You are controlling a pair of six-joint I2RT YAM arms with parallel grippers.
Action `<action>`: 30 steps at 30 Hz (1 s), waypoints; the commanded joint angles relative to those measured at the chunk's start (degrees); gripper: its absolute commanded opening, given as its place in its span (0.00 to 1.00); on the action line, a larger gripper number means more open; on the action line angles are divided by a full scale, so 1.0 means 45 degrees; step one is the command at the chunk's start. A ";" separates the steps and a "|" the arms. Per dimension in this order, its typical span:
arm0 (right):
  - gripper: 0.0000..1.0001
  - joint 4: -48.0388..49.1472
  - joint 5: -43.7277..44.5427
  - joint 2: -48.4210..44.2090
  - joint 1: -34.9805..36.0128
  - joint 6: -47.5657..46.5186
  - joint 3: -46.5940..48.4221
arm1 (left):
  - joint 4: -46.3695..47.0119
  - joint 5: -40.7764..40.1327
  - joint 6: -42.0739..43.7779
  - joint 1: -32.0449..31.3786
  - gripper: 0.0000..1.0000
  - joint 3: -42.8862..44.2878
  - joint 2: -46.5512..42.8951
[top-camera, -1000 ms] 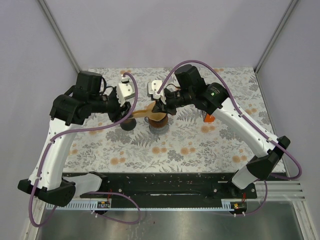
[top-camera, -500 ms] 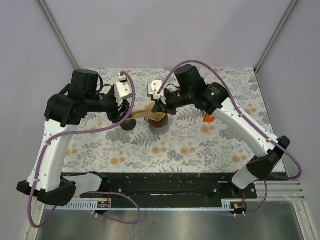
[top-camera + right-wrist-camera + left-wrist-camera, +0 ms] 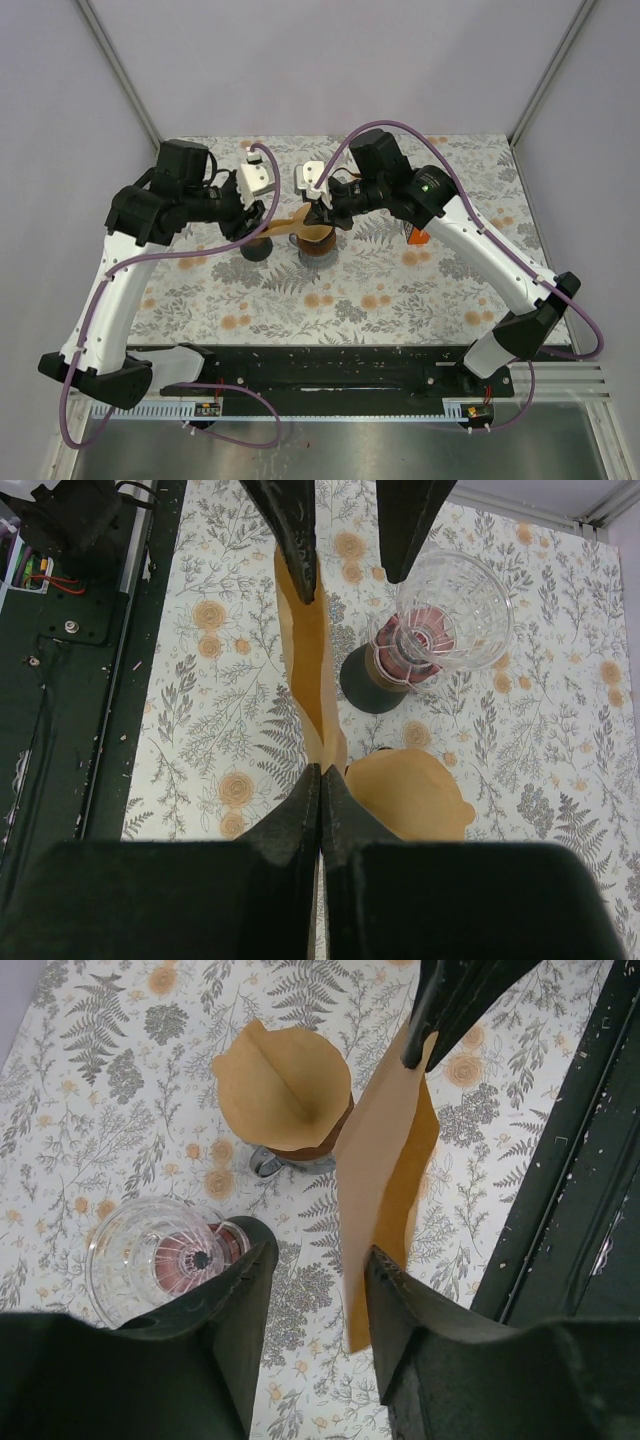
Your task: Place the coffee filter in the dripper
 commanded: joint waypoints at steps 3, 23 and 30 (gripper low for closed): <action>0.00 0.0172 -0.0352 -0.0360 0.0134 -0.0173 0.0417 | 0.0576 0.0695 -0.0028 -0.0436 0.53 -0.0811 0.0031; 0.73 0.5269 0.2401 -0.1728 0.1402 -0.1303 -0.2200 | 0.2705 -0.3524 -0.2782 -0.0516 0.00 -0.1457 -0.0320; 0.70 0.4511 0.2128 -0.0011 0.1814 -0.2028 -0.0953 | 0.2745 -0.3525 -0.2919 -0.0516 0.00 -0.1633 -0.0554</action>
